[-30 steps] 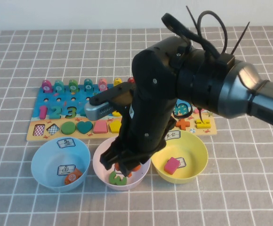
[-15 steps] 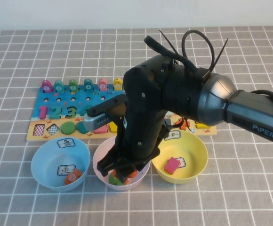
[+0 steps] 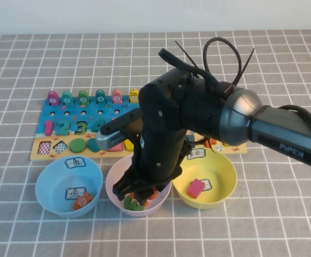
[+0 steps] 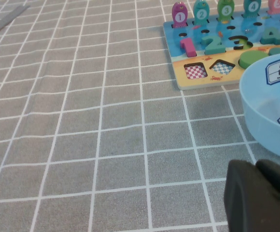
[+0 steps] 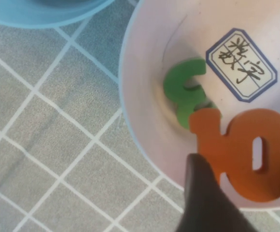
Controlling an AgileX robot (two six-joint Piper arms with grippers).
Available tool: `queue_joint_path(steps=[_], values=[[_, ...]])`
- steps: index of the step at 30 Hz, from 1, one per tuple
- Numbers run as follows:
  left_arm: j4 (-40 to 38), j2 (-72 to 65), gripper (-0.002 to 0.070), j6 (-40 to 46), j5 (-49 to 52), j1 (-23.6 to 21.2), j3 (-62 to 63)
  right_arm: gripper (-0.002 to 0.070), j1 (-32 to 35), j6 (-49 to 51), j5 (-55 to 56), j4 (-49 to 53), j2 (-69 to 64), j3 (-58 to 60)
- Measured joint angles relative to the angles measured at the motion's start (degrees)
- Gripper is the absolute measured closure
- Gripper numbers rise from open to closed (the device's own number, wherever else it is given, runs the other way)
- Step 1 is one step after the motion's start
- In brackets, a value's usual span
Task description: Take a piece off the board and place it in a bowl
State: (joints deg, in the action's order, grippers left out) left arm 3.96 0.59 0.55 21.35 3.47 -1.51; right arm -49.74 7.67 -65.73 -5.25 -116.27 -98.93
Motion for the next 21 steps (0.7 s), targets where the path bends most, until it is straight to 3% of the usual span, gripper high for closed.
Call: queue_joint_path(steps=[21], values=[[0.0, 0.0, 0.0675, 0.0, 0.0, 0.0, 0.0, 0.0358, 0.0, 0.0, 0.2, 0.0, -0.4, 0.0]])
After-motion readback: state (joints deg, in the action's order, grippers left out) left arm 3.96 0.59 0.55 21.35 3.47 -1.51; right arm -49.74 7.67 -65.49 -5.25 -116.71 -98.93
